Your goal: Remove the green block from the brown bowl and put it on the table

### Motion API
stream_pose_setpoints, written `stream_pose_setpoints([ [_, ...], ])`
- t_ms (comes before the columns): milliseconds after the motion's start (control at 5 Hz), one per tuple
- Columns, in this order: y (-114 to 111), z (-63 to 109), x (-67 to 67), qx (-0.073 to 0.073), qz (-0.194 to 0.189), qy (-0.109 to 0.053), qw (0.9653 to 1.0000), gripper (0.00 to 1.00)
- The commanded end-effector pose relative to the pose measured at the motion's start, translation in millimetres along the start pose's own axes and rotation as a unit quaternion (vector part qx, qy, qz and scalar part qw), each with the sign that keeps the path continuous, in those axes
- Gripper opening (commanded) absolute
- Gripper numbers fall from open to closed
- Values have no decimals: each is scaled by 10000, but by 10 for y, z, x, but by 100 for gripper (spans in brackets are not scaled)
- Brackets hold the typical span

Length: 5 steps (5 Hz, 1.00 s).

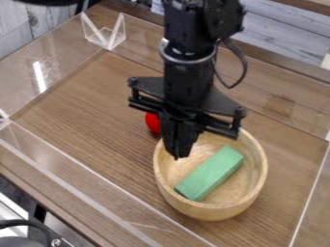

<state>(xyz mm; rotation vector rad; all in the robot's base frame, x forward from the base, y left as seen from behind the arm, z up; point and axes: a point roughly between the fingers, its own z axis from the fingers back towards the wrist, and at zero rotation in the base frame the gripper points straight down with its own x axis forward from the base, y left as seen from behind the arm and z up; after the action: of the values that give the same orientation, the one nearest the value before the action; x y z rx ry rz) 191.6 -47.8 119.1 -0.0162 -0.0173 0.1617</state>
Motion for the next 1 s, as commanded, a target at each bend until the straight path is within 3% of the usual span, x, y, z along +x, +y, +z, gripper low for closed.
stream_pose_setpoints([
  [0, -98, 50, 15, -77, 383, -196, 9990, 0],
  [200, -185, 20, -14, -63, 761, -199, 9969, 0],
  [600, -57, 142, 117, -81, 1116, -217, 9935, 0],
  [800, -43, 99, 127, -101, 674, -223, 9974, 0],
])
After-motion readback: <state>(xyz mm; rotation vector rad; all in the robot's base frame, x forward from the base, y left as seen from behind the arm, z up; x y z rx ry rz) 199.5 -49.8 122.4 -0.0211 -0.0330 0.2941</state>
